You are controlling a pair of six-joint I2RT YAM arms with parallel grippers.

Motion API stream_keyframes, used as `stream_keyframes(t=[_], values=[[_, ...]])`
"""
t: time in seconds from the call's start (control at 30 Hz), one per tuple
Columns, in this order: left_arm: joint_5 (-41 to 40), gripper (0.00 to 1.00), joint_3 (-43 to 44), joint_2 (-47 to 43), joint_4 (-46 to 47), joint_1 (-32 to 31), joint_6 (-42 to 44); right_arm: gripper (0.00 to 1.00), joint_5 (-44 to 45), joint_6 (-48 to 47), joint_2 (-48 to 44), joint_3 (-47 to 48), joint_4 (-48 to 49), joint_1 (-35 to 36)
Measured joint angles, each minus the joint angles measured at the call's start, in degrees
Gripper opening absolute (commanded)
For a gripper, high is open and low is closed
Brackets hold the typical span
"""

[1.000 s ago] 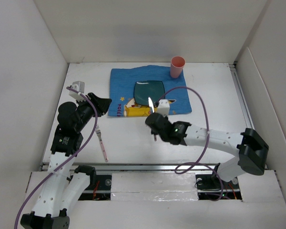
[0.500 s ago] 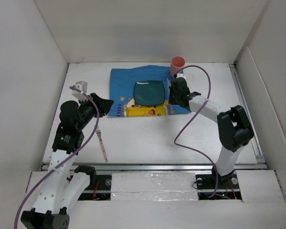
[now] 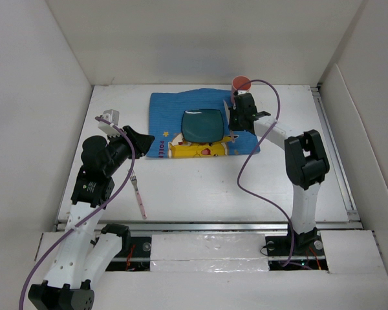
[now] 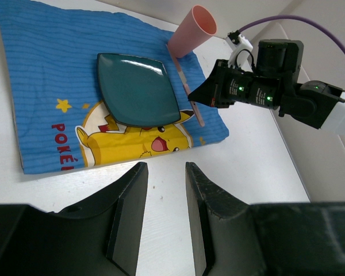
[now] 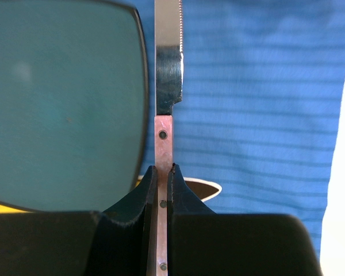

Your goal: Set the dinner table for one person

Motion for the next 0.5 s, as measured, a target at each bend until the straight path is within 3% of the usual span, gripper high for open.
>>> stream_keyframes(t=[0.5], values=[[0.7,0.30,0.0,0.7,0.0,0.0,0.0,0.00,3.4,3.5,4.0,0.0,-1.1,-0.6]])
